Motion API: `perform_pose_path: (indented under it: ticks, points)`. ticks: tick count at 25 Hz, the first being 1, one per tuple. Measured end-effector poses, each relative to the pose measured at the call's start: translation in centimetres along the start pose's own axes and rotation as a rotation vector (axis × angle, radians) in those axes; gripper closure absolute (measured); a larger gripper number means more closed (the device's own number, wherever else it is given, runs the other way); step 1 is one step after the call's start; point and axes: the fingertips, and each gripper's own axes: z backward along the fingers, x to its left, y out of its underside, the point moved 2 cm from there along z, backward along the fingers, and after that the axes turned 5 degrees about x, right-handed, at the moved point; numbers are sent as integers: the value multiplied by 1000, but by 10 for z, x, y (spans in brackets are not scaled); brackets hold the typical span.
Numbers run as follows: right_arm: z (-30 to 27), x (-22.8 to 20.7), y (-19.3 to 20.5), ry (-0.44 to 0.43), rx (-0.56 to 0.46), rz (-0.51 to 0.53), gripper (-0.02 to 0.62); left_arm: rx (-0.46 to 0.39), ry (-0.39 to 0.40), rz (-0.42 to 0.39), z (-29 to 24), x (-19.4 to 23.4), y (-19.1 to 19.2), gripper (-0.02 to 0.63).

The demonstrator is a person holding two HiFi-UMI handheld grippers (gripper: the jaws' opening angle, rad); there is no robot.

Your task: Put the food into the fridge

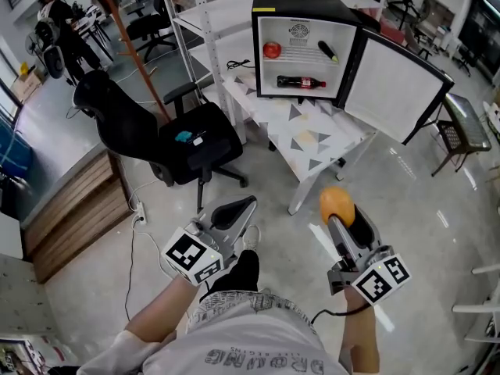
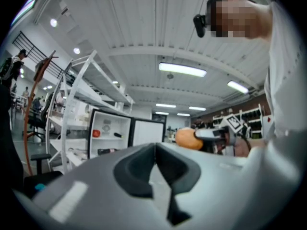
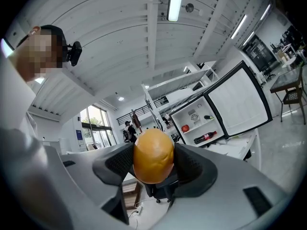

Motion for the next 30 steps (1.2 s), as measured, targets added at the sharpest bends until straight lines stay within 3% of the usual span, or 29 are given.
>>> perform_pose_path:
  ticks: [30]
  points:
    - [-211, -100, -41, 78, 48, -56, 331, 60, 80, 57, -136, 206, -4, 597]
